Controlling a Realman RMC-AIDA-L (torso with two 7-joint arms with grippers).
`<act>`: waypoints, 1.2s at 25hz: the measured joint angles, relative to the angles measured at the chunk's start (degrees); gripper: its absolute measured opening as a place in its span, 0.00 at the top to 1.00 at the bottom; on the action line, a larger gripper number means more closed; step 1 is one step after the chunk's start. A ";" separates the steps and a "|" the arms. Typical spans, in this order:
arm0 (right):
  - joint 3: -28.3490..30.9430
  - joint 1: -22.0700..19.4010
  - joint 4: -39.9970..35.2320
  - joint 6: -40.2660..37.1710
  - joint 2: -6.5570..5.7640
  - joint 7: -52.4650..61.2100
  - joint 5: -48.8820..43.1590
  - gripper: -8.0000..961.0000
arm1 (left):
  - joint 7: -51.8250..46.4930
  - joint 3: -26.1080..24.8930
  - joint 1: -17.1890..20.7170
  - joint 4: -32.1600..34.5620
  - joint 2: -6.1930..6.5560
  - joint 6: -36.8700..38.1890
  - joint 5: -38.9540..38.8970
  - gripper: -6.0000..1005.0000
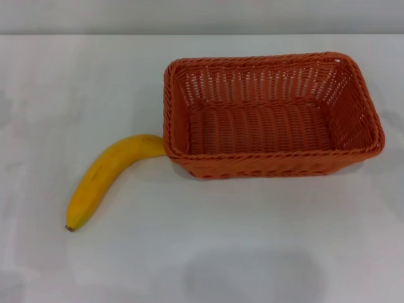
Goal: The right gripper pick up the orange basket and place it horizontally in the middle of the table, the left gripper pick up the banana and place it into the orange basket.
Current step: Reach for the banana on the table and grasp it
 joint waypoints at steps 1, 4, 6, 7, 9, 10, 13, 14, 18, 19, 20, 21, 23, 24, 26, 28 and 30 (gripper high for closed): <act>1.56 -0.08 0.49 0.19 0.04 -1.39 0.37 0.54 | 0.02 -0.48 0.00 -0.24 -0.20 0.06 0.00 0.13; 5.78 0.47 3.51 0.21 0.14 -9.46 3.76 0.52 | 0.04 -1.58 -0.03 -0.46 -0.79 0.05 -0.06 0.13; 7.56 1.42 6.87 -0.61 0.15 -19.49 7.95 0.52 | -0.16 -1.66 -0.01 0.25 -0.87 -0.06 -0.09 0.13; 8.28 2.00 8.48 -1.27 0.17 -24.94 9.75 0.51 | -0.20 -1.66 0.04 0.69 -0.89 -0.20 -0.12 0.13; 9.12 3.05 10.61 -2.54 0.21 -34.59 11.70 0.50 | -0.50 -1.66 0.08 1.83 -0.94 -0.71 -0.28 0.13; 9.55 3.67 11.52 -3.23 0.25 -40.09 12.33 0.50 | -1.20 -1.65 0.11 2.29 -0.94 -1.03 -0.40 0.13; 11.11 5.52 15.13 -4.55 0.37 -59.44 13.78 0.48 | -6.46 -0.79 0.16 2.80 -0.75 -2.75 0.41 0.13; 11.61 6.12 16.56 -4.57 0.43 -65.64 14.74 0.48 | -9.01 -0.17 0.09 2.43 -0.60 -3.63 1.52 0.13; 12.38 8.62 23.56 -4.85 0.57 -86.83 21.05 0.46 | -24.24 2.66 -1.01 -3.41 -0.22 -5.81 9.81 0.13; 12.41 9.20 25.10 -5.03 0.57 -89.43 22.77 0.45 | -30.02 3.57 -1.34 -6.14 -0.15 -5.85 12.97 0.13; 12.42 9.65 26.32 -5.19 0.58 -91.70 24.44 0.45 | -35.54 4.05 -1.60 -8.41 0.01 -5.76 16.09 0.13; 12.44 9.99 27.45 -5.39 0.61 -93.84 26.19 0.44 | -41.72 4.49 -1.91 -11.14 0.32 -5.52 19.43 0.13; 12.45 10.38 28.70 -5.67 0.69 -96.37 27.77 0.43 | -54.56 4.59 -2.76 -16.91 1.77 -4.13 28.69 0.13; 12.45 10.49 28.95 -5.87 0.70 -96.94 27.98 0.43 | -61.64 4.60 -3.33 -19.64 2.83 -2.66 34.39 0.13; 12.46 10.51 29.03 -6.49 0.70 -97.35 28.05 0.39 | -72.52 4.60 -4.78 -24.43 5.64 1.69 45.03 0.13; 12.58 10.47 29.04 -7.32 0.68 -97.41 28.08 0.31 | -80.43 4.60 -7.03 -28.88 8.39 8.20 54.53 0.13; 13.28 10.47 29.03 -8.06 0.64 -97.43 28.14 0.23 | -85.34 4.62 -10.01 -34.16 10.36 14.55 62.67 0.13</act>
